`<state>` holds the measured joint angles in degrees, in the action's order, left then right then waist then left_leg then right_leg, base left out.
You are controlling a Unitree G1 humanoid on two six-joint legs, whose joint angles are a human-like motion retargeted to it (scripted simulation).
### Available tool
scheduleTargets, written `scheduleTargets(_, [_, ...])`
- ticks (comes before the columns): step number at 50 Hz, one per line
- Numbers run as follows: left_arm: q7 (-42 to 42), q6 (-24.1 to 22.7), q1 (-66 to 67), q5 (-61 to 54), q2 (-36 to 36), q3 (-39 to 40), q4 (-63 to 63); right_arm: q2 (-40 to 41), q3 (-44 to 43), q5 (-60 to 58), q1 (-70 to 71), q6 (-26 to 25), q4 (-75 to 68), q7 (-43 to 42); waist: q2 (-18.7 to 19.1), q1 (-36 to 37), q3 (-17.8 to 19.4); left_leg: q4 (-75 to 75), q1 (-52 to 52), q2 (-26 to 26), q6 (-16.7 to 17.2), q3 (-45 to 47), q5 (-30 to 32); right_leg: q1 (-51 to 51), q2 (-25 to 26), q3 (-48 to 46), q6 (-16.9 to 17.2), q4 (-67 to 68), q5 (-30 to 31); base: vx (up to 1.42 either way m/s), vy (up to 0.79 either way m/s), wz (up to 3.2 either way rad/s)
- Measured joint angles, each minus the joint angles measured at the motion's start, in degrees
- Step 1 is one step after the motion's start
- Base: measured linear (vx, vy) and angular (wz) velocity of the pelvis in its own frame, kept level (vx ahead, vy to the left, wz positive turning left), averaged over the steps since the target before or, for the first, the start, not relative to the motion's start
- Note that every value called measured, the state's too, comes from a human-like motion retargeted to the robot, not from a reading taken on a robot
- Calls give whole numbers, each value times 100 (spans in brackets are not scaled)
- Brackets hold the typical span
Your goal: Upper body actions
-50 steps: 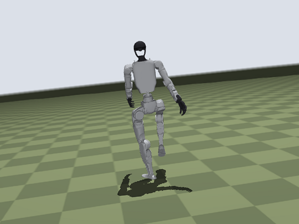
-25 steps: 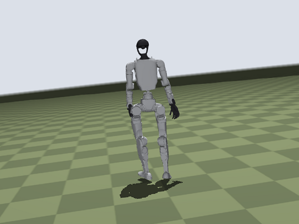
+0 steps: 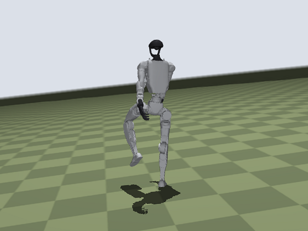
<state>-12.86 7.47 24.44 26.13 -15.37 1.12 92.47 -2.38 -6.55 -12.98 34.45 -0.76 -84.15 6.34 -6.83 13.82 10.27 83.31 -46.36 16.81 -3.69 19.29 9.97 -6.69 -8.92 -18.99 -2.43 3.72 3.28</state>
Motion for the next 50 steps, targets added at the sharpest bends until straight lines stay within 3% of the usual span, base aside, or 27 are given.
scheduleTargets(3, [-366, -199, 497, 246, 174, 301, 379, 7, 216, 157, 793, 85, 449, 282, -119, 525, 263, 1031, -1255, 211, -86, 36, -357, -52, -112, 352, -98, 79, -9, -3, -13, -115])
scheduleTargets(7, [-714, -97, 960, 617, 280, 574, 493, -274, 687, 124, 1595, 467, 1046, 466, -385, 1099, 557, 1339, -2440, 193, -368, 370, -786, -36, -361, 814, -215, 215, -54, 1, -5, -75])
scheduleTargets(12, [-799, -130, 791, 446, 210, 748, 487, -548, 1004, 211, 2154, 948, 1384, -173, -665, 1560, 886, 1319, -2683, 516, -479, 603, -1162, 97, -528, 1094, -333, 465, -127, 0, -15, -37])
scheduleTargets(15, [-684, -123, 509, -43, 223, 843, 376, -473, 998, 367, 2221, 1006, 1346, -313, -695, 1483, 850, 1205, -2345, 586, -379, 449, -1048, 119, -465, 1017, -329, 472, -153, -5, -9, 21])
scheduleTargets(19, [-415, -171, 229, -884, 369, 1128, 109, -126, 878, 124, 1698, 910, 1167, -150, -602, 934, 124, 681, -1575, 426, -92, 52, -733, 249, -283, 574, -240, 188, -96, 1, 9, 92])
scheduleTargets(23, [-329, -145, 62, -1381, 446, 1306, -167, 95, 731, -271, 979, 796, 920, -187, -557, 525, -523, -691, -353, -247, 177, -44, -431, 369, -307, 232, -101, -85, -41, 7, 16, 81])
scheduleTargets(25, [-271, 76, -177, -1613, 397, 1391, -350, 203, 643, -392, 595, 991, 820, -516, -464, 234, -648, -1471, 271, -610, 144, -209, -290, 260, -225, -77, -69, -147, -88, 10, 9, 92])
scheduleTargets(28, [-80, 43, -444, -1853, 375, 1441, -629, 214, 630, -242, 69, 1300, 595, -931, -372, -66, -808, -3023, 1401, -1140, 144, -321, -69, 167, -146, -333, 21, -242, -111, 10, 9, 83])
scheduleTargets(31, [110, -45, -698, -2070, 387, 1407, -833, 212, 653, -183, -397, 1296, 352, -1133, -228, -394, -949, -4747, 2523, -1593, 248, -519, 23, 116, 24, -436, 86, -295, -160, 10, 10, 70])
scheduleTargets(33, [168, -112, -829, -2141, 391, 1368, -905, 234, 662, -246, -661, 1191, 233, -1116, -82, -640, -1021, -5707, 3121, -1806, 272, -735, 42, 81, 210, -458, 113, -332, -194, 12, 11, 64])
scheduleTargets(35, [193, -153, -973, -2140, 376, 1308, -936, 233, 697, -297, -873, 1137, 154, -1042, 155, -945, -1111, -6628, 3682, -1854, 622, -943, -404, 75, 475, -538, 125, -358, -229, 11, 12, 69])
scheduleTargets(37, [215, -150, -1082, -2101, 356, 1219, -945, 206, 744, -356, -1056, 1119, 119, -984, 271, -1140, -1154, -7230, 4056, -1637, 697, -377, -935, 100, 600, -598, 155, -355, -238, 11, 12, 40])
scheduleTargets(40, [236, -173, -1243, -2017, 326, 1065, -886, 135, 771, -495, -1304, 1129, 136, -946, 306, -1241, -1108, -7850, 4378, -1729, 478, -89, -1411, 80, 627, -617, 212, -342, -210, 14, 13, 6])
scheduleTargets(50, [557, -49, -2273, -1809, 328, 488, 119, -49, 485, -349, -2759, 922, 591, -335, 28, -1268, -861, -7831, 4523, -1872, 301, -339, -1764, 158, 283, -815, 616, 498, -284, 19, 16, -1])
